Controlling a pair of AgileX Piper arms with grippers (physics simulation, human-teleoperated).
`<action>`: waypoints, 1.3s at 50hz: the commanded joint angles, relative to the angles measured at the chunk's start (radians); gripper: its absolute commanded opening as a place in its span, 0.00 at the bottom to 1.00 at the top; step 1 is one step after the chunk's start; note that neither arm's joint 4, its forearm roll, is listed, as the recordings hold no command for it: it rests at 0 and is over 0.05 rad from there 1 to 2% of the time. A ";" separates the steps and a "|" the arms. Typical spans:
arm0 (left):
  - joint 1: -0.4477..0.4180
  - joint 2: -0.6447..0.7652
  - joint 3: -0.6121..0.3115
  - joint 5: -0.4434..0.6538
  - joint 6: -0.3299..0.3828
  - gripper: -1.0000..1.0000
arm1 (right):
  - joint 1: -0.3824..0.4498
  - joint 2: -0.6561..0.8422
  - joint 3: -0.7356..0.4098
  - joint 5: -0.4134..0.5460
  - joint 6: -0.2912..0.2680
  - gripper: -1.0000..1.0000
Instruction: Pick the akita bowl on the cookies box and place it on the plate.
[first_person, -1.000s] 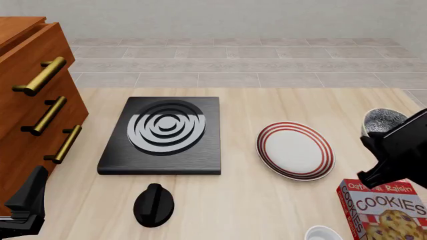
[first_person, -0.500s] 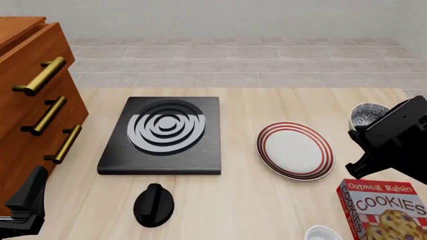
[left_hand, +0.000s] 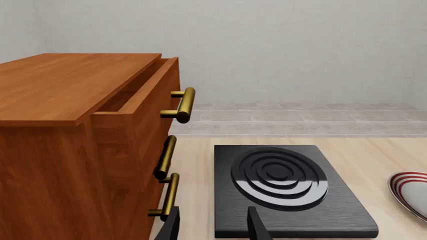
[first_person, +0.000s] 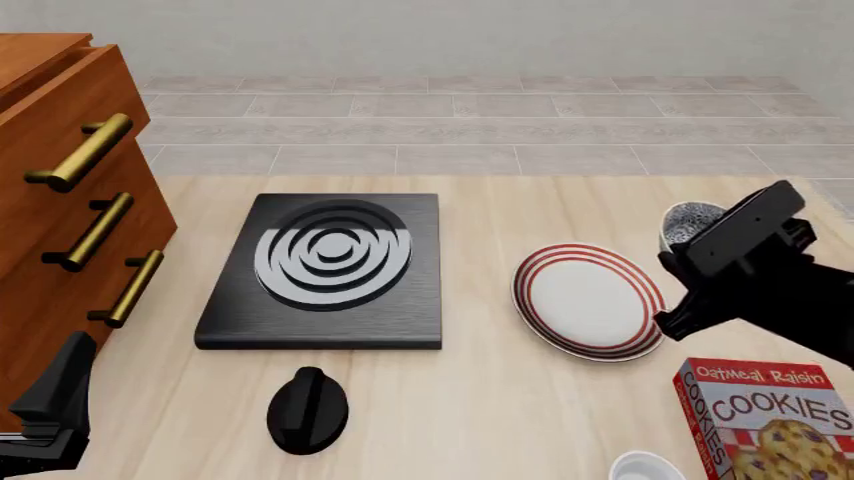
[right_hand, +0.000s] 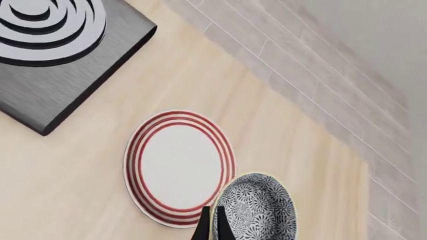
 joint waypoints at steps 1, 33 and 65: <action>0.000 0.000 0.000 0.000 0.000 1.00 | 0.042 0.081 -0.022 -0.055 0.037 0.00; 0.000 0.000 0.000 0.000 0.000 1.00 | 0.073 0.238 -0.078 -0.060 0.105 0.00; 0.000 0.000 0.000 0.000 0.000 1.00 | 0.017 0.308 -0.134 -0.068 0.132 0.00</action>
